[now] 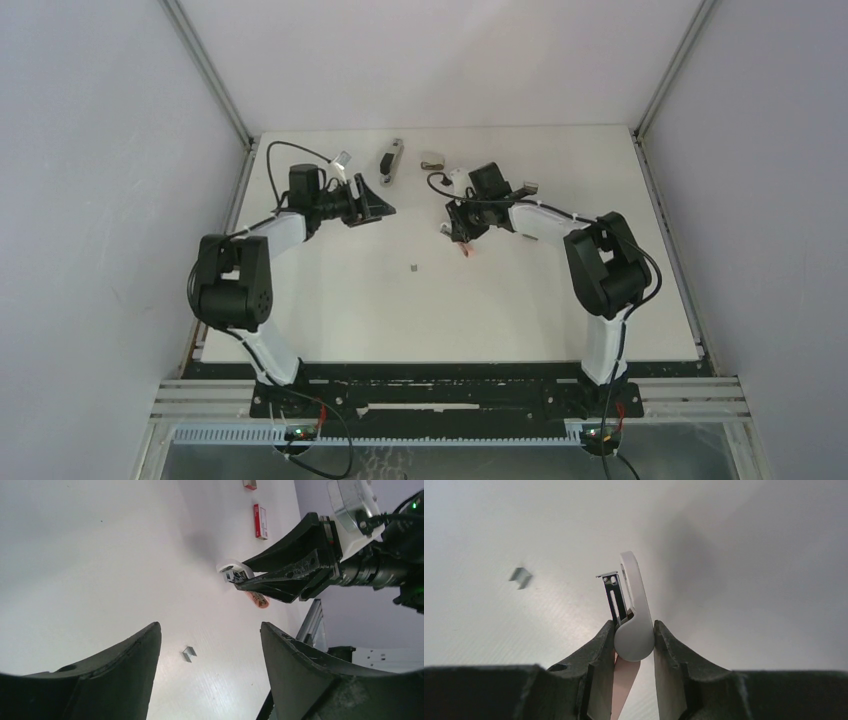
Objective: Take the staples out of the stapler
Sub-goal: Place the stapler at the center of the board, then pick up the stapler from the center of the board.
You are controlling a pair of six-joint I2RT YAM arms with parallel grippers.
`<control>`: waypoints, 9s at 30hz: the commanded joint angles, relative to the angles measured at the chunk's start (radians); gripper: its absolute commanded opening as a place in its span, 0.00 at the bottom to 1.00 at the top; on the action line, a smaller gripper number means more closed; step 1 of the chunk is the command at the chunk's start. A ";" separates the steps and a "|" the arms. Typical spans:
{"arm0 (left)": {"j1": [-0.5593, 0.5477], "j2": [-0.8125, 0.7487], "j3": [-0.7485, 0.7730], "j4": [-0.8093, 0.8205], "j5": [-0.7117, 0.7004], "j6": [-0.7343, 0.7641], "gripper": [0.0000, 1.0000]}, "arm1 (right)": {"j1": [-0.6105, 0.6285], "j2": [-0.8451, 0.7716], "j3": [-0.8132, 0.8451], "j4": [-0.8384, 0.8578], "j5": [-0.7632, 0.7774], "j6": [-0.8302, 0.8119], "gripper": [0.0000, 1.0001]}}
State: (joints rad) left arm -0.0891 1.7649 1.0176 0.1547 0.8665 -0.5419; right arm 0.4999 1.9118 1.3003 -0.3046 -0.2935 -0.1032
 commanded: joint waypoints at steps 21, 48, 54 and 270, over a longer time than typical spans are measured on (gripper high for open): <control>-0.084 -0.421 0.075 -0.627 0.027 1.388 1.00 | 0.011 0.065 0.214 -0.266 -0.687 0.074 0.26; -0.463 -0.434 -0.070 -0.570 -0.262 1.581 0.79 | 0.046 0.055 0.232 -0.340 -0.895 0.035 0.28; -0.484 -0.413 -0.059 -0.599 -0.272 1.600 0.65 | 0.052 0.056 0.235 -0.353 -0.917 0.025 0.28; 0.193 -0.756 -0.249 -0.657 -0.391 1.159 1.00 | -0.199 0.955 1.180 0.536 -0.460 1.025 1.00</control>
State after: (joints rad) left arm 0.0978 1.0222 0.7948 -0.5179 0.4496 0.6285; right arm 0.2802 2.8696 2.4748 0.1696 -0.6804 0.8906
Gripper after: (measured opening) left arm 0.996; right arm 0.997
